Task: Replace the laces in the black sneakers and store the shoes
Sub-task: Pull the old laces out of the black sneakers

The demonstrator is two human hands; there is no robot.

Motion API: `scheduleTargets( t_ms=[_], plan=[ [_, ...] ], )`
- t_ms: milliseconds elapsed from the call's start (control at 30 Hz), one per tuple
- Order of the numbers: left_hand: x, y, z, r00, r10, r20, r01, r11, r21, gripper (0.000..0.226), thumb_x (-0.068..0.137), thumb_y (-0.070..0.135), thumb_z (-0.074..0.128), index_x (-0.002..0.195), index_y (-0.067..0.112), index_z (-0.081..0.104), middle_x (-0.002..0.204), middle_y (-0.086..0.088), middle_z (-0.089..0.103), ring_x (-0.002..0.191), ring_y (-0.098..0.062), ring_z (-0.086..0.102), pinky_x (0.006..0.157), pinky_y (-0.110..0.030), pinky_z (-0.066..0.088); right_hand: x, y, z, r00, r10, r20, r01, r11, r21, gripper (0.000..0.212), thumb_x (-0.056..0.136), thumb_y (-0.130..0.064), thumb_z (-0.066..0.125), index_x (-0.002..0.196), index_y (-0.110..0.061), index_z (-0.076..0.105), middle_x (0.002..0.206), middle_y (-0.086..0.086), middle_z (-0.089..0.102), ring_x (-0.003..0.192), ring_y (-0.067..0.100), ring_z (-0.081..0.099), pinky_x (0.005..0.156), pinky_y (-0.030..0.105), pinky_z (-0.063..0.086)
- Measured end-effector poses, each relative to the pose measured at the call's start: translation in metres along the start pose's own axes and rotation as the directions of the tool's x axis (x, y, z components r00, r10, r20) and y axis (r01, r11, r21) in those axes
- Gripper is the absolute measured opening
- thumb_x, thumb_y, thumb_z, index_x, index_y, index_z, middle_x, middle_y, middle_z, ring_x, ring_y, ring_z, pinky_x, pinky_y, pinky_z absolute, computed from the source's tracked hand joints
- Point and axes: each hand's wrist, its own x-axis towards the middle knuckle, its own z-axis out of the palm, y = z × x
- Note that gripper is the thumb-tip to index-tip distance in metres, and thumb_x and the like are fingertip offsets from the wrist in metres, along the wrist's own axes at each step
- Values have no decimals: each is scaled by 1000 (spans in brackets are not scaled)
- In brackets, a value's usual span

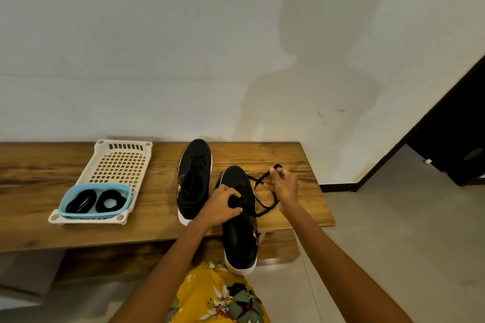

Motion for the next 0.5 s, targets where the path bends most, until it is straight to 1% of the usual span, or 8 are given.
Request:
scheduleTargets(
  t_ms=[67,133,167,267,333,400,433,500],
  plan=[
    [0,-3,-2,999,-31,43,33,999,-36,39,85,17,64,123,20,54,123,-1,44,114,-16,50,97,-32,45,0,16,-2,997,82,16,-81,996,-45,23,96,-11,52,111,6,59,83,8,65,73,16,65,60,20,55],
    [1,-7,-4,997,-41,61,46,995,-90,37,85,9,61,120,20,55,126,-3,47,119,-19,49,98,-34,46,-5,31,-2,987,152,58,-143,981,-129,27,96,-10,52,118,3,57,99,11,65,87,20,65,66,21,53],
    [1,-8,-3,998,-46,48,51,992,-112,35,85,7,61,116,20,56,126,-3,48,120,-19,48,98,-35,46,-11,37,-1,984,148,99,-123,967,-223,31,94,-11,55,123,-1,56,109,10,63,95,20,63,68,19,51],
    [1,-4,4,994,-70,-84,64,995,-76,25,82,6,62,104,18,60,116,-3,54,108,-18,55,93,-35,49,-35,53,4,954,16,301,126,886,-447,53,86,-18,65,135,-13,46,126,1,45,104,12,53,70,12,44],
    [1,3,11,975,-75,-209,72,997,-21,19,82,5,62,98,15,62,109,-3,57,100,-18,59,87,-35,51,-46,62,8,924,-52,378,267,795,-544,63,82,-20,69,138,-17,41,125,-3,37,104,12,50,78,18,46],
    [0,10,16,960,-71,-272,88,995,51,15,83,4,60,95,14,60,104,-2,58,94,-19,59,81,-35,51,-50,67,12,921,-109,374,341,692,-637,59,81,-17,69,134,-16,43,127,1,40,105,16,55,83,26,50],
    [0,14,17,958,-64,-280,96,990,106,12,85,6,59,94,13,58,102,-2,58,91,-19,59,77,-35,51,-50,67,13,927,-132,351,345,666,-661,55,81,-15,68,131,-15,45,126,4,43,104,18,57,82,28,51],
    [0,21,18,955,-53,-293,116,972,202,6,88,10,58,93,12,55,97,-3,57,86,-21,59,73,-36,50,-46,68,11,942,-170,290,326,676,-661,44,81,-13,66,122,-14,49,118,4,51,97,15,58,75,23,50]
  ],
)
